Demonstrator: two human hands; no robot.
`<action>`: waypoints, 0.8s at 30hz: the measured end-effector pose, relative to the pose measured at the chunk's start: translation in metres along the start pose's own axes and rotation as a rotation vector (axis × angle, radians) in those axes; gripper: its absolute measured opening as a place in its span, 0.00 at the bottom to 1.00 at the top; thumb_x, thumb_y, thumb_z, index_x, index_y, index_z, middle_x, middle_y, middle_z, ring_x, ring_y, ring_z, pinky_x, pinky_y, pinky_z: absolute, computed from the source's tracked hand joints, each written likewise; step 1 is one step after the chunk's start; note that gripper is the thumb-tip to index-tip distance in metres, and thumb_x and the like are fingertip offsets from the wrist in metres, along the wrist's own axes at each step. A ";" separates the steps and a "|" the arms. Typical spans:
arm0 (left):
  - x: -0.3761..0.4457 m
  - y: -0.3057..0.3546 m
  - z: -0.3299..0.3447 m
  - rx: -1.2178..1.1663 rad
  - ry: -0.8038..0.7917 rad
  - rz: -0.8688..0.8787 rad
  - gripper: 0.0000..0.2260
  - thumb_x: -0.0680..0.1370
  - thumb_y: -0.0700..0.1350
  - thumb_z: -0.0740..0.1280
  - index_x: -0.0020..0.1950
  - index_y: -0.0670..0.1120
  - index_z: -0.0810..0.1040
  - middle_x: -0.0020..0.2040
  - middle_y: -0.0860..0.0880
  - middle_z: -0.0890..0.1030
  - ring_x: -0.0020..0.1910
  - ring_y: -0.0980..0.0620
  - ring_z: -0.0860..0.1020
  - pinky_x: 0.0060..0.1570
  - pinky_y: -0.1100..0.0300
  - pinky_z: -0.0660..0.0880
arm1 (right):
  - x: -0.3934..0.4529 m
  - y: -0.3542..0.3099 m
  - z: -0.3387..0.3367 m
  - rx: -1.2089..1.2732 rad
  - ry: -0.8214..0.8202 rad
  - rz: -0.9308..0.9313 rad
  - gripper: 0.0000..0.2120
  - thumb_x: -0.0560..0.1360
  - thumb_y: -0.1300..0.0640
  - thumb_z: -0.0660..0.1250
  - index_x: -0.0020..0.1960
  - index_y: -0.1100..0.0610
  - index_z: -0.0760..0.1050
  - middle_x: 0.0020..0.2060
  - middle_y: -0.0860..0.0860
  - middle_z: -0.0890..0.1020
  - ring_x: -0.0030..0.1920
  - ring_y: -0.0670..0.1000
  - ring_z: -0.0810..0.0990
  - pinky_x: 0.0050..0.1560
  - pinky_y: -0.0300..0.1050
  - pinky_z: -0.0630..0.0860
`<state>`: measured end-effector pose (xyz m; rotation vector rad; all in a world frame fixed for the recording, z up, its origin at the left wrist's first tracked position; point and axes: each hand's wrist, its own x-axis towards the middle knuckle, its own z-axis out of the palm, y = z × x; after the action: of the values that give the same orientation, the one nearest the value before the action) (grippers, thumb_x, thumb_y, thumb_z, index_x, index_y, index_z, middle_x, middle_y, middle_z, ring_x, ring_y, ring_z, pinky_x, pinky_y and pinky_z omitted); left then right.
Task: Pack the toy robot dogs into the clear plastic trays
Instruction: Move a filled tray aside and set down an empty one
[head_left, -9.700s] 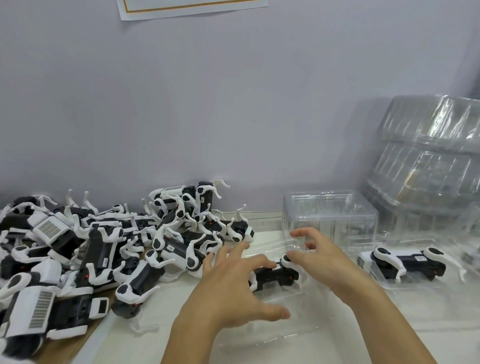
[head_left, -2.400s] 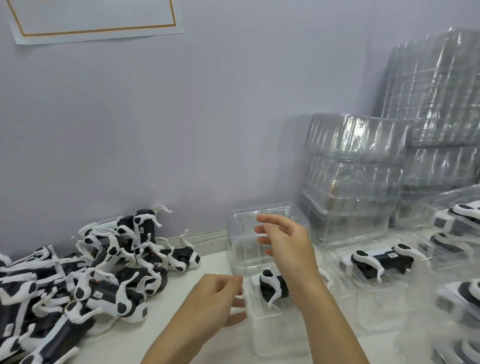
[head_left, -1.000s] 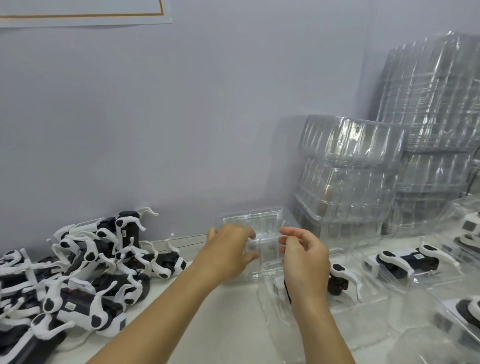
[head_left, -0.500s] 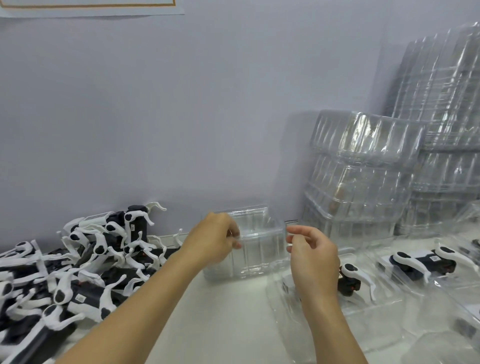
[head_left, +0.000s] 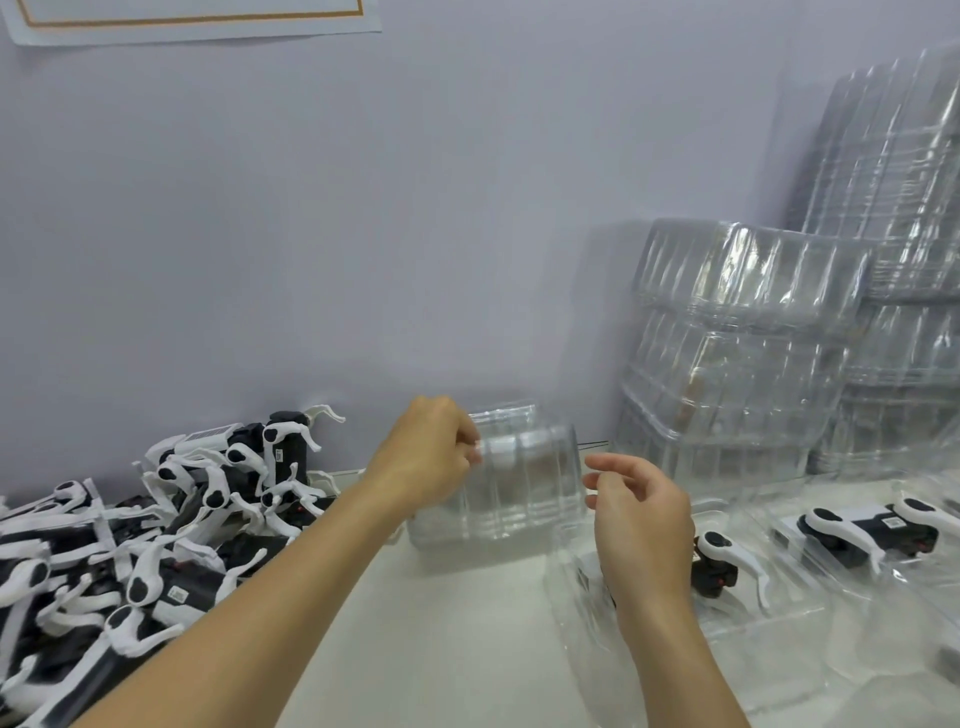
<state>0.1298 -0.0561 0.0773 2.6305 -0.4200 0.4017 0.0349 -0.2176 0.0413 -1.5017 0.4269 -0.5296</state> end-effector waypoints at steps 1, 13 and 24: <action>0.001 -0.002 0.000 -0.016 0.022 0.005 0.06 0.73 0.37 0.71 0.37 0.43 0.84 0.30 0.49 0.80 0.32 0.51 0.75 0.35 0.59 0.74 | 0.000 0.000 0.000 0.004 0.002 0.002 0.13 0.76 0.61 0.61 0.43 0.46 0.80 0.46 0.48 0.83 0.49 0.51 0.81 0.52 0.51 0.76; -0.016 -0.005 0.009 0.039 -0.147 0.028 0.08 0.75 0.44 0.67 0.52 0.54 0.72 0.52 0.56 0.75 0.54 0.51 0.74 0.54 0.54 0.74 | 0.001 0.000 0.001 0.011 0.001 0.003 0.13 0.75 0.62 0.62 0.43 0.47 0.80 0.46 0.48 0.83 0.50 0.51 0.81 0.54 0.53 0.77; 0.006 0.022 0.027 -0.075 -0.081 0.055 0.08 0.79 0.36 0.65 0.43 0.46 0.75 0.34 0.57 0.75 0.31 0.72 0.74 0.33 0.65 0.70 | 0.001 0.001 0.002 0.004 0.007 -0.013 0.13 0.75 0.62 0.62 0.43 0.47 0.80 0.45 0.48 0.83 0.49 0.51 0.81 0.53 0.51 0.77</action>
<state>0.1329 -0.0889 0.0649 2.5731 -0.5244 0.2912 0.0373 -0.2168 0.0402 -1.5001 0.4216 -0.5452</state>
